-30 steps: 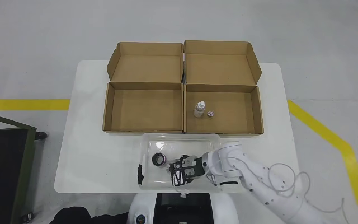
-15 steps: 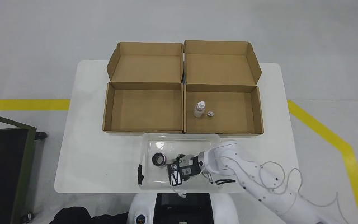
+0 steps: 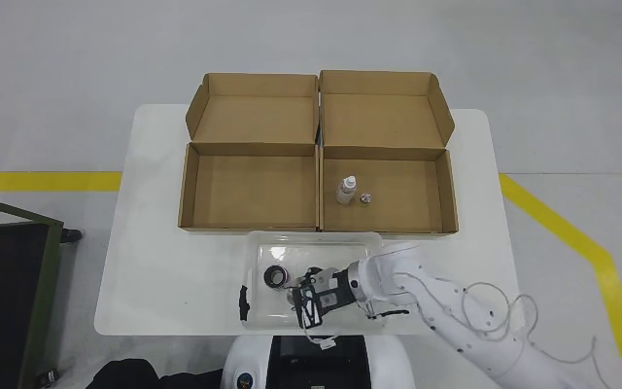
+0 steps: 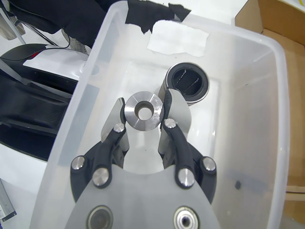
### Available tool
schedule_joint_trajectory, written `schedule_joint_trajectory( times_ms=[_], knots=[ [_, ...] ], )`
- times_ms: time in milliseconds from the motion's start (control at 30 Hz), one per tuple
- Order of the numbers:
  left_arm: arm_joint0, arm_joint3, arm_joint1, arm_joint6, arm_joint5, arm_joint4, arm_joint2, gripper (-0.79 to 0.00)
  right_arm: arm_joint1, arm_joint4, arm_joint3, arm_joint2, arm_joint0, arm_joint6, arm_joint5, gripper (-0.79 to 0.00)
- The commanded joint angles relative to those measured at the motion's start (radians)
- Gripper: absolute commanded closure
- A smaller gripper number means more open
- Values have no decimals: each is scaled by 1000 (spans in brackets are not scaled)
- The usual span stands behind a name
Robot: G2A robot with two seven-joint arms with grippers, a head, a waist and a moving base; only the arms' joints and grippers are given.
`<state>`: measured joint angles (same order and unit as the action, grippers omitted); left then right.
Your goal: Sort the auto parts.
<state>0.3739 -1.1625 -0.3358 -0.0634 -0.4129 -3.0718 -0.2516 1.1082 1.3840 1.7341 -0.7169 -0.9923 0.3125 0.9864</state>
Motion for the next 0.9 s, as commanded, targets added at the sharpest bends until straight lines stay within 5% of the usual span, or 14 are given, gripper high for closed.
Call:
schedule_joint_trajectory(
  times_ms=[0,467,867],
  knots=[
    [0,0,0,0,0,0,0,-785,-2,-4,18,-6,-2,8,8,0],
    [0,0,0,0,0,0,0,-785,-9,-67,97,-76,7,-21,-32,0],
    [0,0,0,0,0,0,0,-785,-12,-138,121,-161,3,-164,-78,0]
  ],
)
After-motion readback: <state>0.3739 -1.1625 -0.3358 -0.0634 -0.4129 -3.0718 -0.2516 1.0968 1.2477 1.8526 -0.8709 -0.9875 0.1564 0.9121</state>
